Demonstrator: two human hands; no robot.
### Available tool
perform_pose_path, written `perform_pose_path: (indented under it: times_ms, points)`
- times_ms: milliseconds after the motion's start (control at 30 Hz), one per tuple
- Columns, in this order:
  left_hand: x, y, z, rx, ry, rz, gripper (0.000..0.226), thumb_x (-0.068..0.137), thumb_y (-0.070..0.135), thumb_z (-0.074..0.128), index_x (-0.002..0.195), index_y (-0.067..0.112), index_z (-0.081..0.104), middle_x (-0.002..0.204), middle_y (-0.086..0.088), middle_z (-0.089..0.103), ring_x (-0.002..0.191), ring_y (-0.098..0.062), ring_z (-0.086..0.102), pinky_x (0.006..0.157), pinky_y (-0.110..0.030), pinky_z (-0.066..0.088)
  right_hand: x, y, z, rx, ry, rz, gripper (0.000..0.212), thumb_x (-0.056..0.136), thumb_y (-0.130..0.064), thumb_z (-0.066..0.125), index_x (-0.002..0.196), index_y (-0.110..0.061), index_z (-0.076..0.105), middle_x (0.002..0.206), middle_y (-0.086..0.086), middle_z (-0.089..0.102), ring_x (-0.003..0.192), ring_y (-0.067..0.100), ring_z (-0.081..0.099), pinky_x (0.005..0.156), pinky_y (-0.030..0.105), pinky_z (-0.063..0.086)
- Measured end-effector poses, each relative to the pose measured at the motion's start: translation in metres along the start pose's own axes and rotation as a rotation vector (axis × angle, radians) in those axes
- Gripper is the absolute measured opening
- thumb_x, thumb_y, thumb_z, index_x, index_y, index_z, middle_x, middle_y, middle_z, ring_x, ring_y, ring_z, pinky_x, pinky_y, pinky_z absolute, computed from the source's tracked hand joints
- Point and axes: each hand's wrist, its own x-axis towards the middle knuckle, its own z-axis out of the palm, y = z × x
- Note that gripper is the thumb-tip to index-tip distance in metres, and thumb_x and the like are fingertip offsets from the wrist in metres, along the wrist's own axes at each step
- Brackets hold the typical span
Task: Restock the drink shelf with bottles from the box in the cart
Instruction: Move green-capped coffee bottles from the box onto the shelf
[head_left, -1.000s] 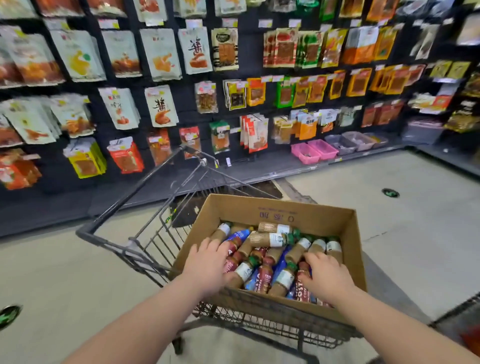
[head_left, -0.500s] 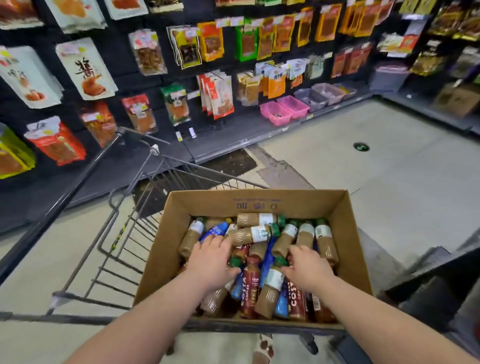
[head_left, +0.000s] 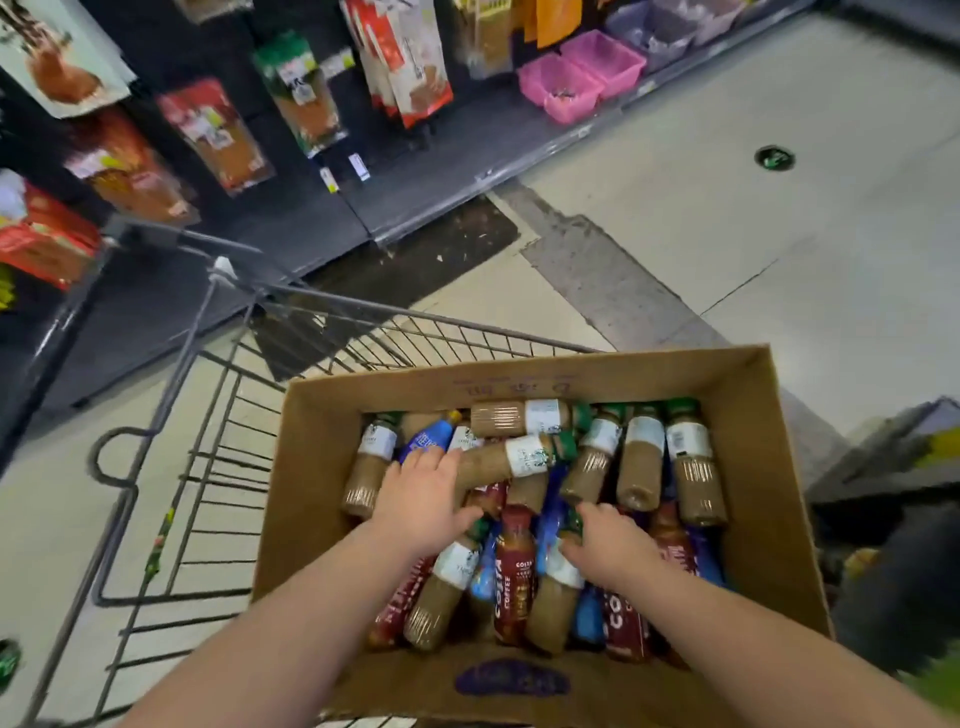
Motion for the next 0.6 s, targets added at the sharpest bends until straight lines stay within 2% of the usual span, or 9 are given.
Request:
perform_pose_path:
  times_ms: [233,333,433,500,600]
  points:
    - [0.051,0.002,0.012,-0.024,-0.074,0.119,0.081,0.085,0.055,0.054,0.148,0.019,0.016,0.153,-0.007,0.023,0.141,-0.026,0.021,0.114,-0.044,0.021,0.010,-0.001,0.043,0.190,-0.011,0.195,0.053,0.091,-0.038,0.053,0.132,-0.014,0.032,0.130,0.012,0.047,0.117,0.032,0.052,0.089,0.037,0.043]
    - [0.075,0.005,0.019,-0.012,-0.086,0.183,0.083,0.084,0.053,0.056,0.148,0.017,0.016,0.153,-0.009,0.023,0.139,-0.028,0.024,0.113,-0.045,0.025,0.013,-0.005,0.061,0.363,0.065,0.295,0.069,0.090,-0.034,0.055,0.143,-0.012,0.018,0.132,0.012,0.048,0.116,0.031,0.053,0.091,0.037,0.044]
    - [0.094,0.011,0.029,-0.050,-0.089,0.213,0.086,0.082,0.052,0.061,0.147,0.017,0.018,0.149,-0.010,0.029,0.135,-0.030,0.030,0.110,-0.046,0.030,0.014,-0.015,0.078,0.481,0.145,0.374,0.083,0.089,-0.036,0.058,0.149,-0.013,0.006,0.143,0.011,0.034,0.119,0.030,0.051,0.095,0.039,0.042]
    - [0.103,0.016,0.036,-0.095,-0.093,0.211,0.088,0.080,0.052,0.064,0.147,0.017,0.020,0.148,-0.011,0.032,0.134,-0.031,0.031,0.109,-0.045,0.030,0.015,-0.022,0.088,0.558,0.198,0.408,0.086,0.087,-0.035,0.062,0.149,-0.014,0.005,0.147,0.010,0.025,0.118,0.029,0.051,0.095,0.038,0.043]
    - [0.111,0.022,0.048,-0.096,-0.071,0.236,0.091,0.076,0.054,0.066,0.146,0.018,0.021,0.146,-0.009,0.035,0.133,-0.030,0.032,0.108,-0.044,0.031,0.018,-0.027,0.100,0.678,0.299,0.416,0.091,0.082,-0.031,0.070,0.149,-0.013,0.010,0.144,0.009,0.027,0.122,0.028,0.046,0.101,0.039,0.042]
